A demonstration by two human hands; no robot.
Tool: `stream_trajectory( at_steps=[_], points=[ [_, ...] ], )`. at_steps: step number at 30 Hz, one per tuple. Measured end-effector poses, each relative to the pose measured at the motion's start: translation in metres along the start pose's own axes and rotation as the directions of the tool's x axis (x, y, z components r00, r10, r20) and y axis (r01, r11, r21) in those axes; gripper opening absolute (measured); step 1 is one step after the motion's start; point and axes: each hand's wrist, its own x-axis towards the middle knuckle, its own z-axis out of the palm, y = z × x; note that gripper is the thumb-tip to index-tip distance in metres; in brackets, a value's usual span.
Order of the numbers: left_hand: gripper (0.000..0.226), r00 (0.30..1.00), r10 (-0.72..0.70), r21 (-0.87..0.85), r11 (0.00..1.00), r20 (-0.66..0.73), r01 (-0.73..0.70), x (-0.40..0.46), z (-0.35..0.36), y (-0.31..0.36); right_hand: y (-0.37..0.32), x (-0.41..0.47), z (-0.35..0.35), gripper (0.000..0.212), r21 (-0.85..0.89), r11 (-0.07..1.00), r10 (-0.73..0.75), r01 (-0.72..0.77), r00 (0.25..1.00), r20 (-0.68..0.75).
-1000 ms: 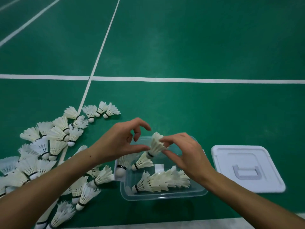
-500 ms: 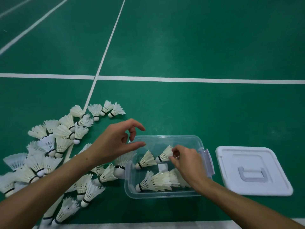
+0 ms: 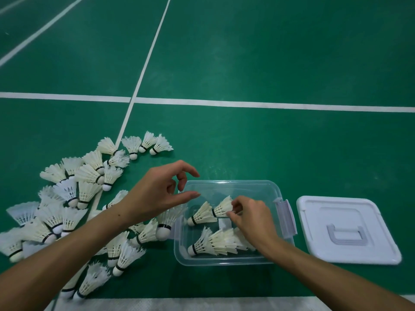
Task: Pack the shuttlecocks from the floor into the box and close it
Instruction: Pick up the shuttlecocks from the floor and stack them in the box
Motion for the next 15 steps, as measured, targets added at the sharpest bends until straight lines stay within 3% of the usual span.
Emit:
stream_trajectory(
  at_steps=[3,10,13,15],
  points=[
    [0.033,1.0,-0.005,-0.018,1.0,-0.012,0.005,0.001,0.001,-0.001,-0.002,0.007,0.014,0.025,0.101,0.994,0.026,-0.036,0.994,0.104],
    [0.035,1.0,-0.018,-0.113,0.993,-0.015,0.016,0.007,0.01,-0.003,-0.002,0.016,0.015,0.024,0.159,0.986,0.016,-0.058,0.967,0.256],
    [0.038,0.999,-0.033,-0.205,0.978,-0.018,0.029,0.015,0.018,0.001,-0.005,0.013,-0.01,0.027,0.125,0.991,0.014,-0.045,0.972,0.235],
    [0.04,0.999,-0.032,-0.242,0.97,-0.031,0.024,0.021,0.022,0.006,-0.016,0.004,-0.034,0.029,0.233,0.972,-0.027,-0.014,0.985,0.173]
  ],
)
